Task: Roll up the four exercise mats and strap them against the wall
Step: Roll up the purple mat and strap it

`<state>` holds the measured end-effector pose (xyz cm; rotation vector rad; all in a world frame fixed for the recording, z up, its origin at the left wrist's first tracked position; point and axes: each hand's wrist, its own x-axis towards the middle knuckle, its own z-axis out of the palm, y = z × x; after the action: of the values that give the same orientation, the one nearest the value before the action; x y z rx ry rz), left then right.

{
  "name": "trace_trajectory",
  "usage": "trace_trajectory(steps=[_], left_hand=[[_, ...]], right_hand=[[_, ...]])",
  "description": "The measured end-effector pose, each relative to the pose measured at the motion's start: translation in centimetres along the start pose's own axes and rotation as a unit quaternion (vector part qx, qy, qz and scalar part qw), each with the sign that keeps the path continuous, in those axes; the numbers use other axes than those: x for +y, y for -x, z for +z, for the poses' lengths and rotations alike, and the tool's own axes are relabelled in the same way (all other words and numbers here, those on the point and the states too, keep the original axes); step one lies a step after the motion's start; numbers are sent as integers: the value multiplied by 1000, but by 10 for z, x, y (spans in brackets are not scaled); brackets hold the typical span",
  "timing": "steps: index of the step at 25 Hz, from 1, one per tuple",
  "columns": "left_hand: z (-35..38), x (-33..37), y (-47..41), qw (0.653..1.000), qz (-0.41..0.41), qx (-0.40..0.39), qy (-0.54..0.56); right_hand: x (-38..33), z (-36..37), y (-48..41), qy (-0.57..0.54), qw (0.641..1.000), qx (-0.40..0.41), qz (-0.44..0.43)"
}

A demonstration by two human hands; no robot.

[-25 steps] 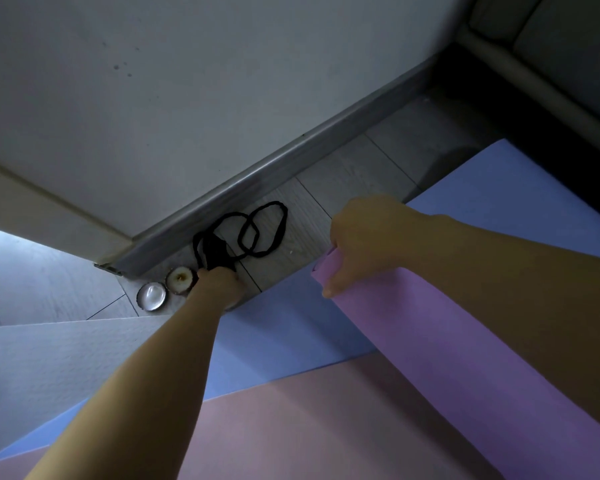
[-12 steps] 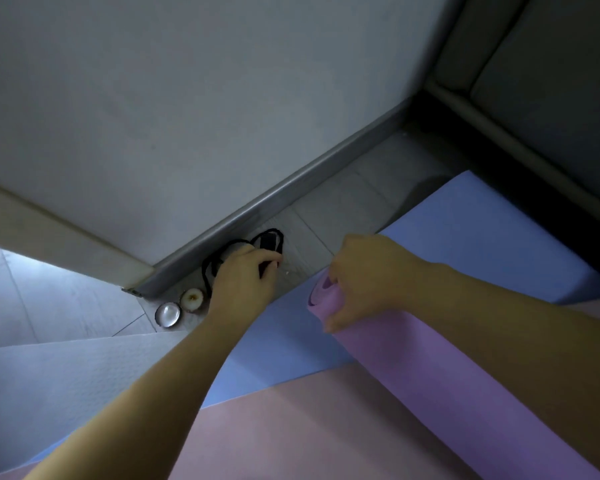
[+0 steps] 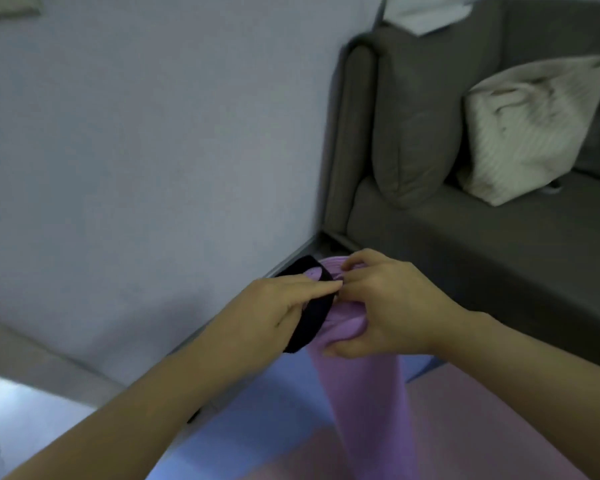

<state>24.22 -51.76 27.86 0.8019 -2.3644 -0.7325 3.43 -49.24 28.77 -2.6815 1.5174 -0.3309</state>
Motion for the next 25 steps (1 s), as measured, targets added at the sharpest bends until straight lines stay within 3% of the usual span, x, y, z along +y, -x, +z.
trace_trajectory(steps=[4,12,18,21,23,25], left_hand=[[-11,48,-8,1000,-7,7,-2],[38,93,45,986,99,32,-129],[76,125,98,977,96,12,-191],[86,149,102,968,90,-13,-232],[92,157,100,951,96,-35,-291],[96,167,98,942,81,-30,-325]], right_hand=[[-15,-24,24,-24,994,109,16],[-51,-11,95,-30,972,234,22],[-88,-1,167,-29,977,209,34],[-93,-13,192,-44,988,139,47],[-94,-26,205,-89,991,89,50],[-97,-44,219,-181,973,106,97]])
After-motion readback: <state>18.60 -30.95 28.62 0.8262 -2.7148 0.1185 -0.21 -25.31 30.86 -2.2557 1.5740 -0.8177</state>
